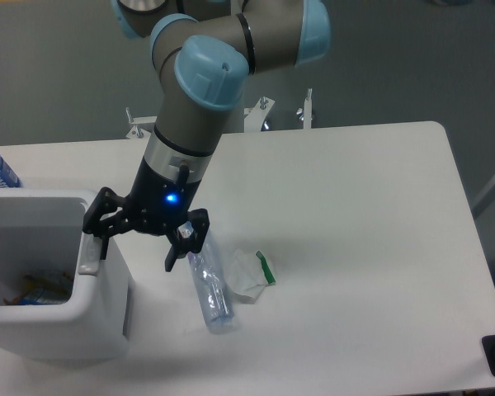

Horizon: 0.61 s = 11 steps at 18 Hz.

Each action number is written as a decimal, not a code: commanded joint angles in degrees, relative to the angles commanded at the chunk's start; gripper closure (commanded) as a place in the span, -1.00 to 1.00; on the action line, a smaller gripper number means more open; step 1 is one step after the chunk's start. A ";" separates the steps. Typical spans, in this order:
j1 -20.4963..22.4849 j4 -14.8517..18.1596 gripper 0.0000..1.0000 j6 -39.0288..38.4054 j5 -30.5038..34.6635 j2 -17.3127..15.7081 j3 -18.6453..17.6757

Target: Open the trash can

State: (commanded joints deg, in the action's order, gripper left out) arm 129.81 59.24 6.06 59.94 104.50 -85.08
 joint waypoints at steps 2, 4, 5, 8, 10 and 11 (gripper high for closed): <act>0.00 0.00 -1.00 0.00 0.00 -0.26 0.52; 0.09 -0.09 -1.00 0.09 0.00 -0.09 1.58; 0.09 -0.09 -1.00 0.26 0.00 0.17 2.19; 1.05 -0.18 -1.00 1.23 1.40 0.70 3.69; 3.68 -0.18 -1.00 3.85 3.24 0.88 3.87; 4.91 -0.18 -1.00 5.96 3.43 0.96 3.78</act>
State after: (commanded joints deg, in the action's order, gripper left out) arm 134.72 59.06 12.02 63.37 105.47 -81.30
